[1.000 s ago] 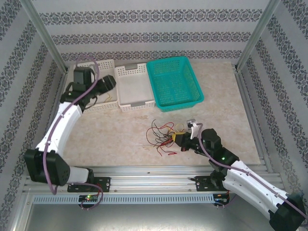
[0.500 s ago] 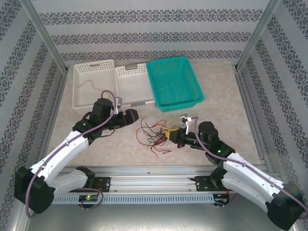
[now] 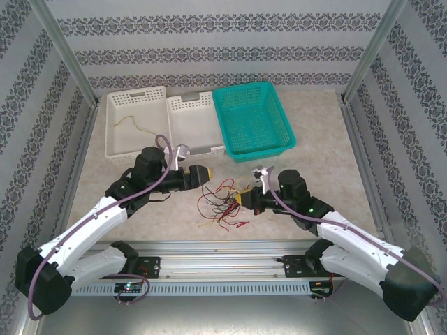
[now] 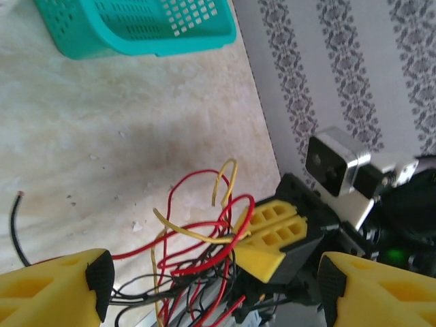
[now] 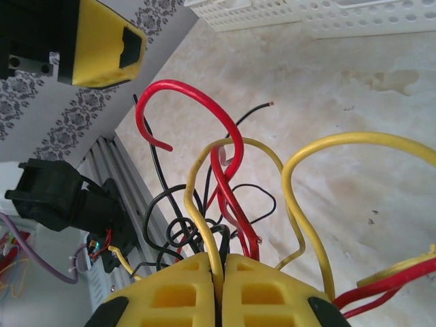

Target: Untangle the cables

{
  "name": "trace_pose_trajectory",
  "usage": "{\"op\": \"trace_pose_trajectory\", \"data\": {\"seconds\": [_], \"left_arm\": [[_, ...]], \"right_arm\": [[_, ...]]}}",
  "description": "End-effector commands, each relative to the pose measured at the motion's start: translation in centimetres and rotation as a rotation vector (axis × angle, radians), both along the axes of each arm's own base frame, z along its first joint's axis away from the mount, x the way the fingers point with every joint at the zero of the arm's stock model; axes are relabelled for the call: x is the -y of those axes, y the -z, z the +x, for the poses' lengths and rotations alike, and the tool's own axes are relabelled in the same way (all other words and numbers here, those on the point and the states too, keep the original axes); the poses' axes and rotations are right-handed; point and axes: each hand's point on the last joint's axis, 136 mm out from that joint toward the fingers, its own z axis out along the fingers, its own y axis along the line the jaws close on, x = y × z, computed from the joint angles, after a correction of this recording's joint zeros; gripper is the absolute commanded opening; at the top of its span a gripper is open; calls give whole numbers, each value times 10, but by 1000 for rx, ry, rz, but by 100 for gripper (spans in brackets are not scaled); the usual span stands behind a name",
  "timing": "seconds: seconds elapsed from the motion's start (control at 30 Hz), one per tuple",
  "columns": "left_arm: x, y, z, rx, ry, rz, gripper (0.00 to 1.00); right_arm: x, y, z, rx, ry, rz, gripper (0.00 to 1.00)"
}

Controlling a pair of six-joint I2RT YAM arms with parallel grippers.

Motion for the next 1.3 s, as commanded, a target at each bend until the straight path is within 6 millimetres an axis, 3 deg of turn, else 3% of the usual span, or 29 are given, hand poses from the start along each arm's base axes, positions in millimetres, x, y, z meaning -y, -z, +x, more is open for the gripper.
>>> {"op": "trace_pose_trajectory", "data": {"seconds": [0.0, 0.17, 0.83, 1.07, 1.27], "left_arm": [[10, 1, -13, 22, 108, 55, 79], [9, 23, -16, -2, 150, 137, 79], [44, 40, -41, -21, 365, 131, 77], [44, 41, -37, -5, 359, 166, 66], [41, 37, -34, 15, 344, 182, 48]], "right_arm": [[-7, -11, -1, 48, -43, -19, 0], [-12, -12, -3, 48, -70, -40, 0], [-29, -6, -12, -14, -157, -53, 0], [-34, -7, -17, -20, -187, -46, 0], [-34, -3, -21, -30, -199, -48, 0]]}}
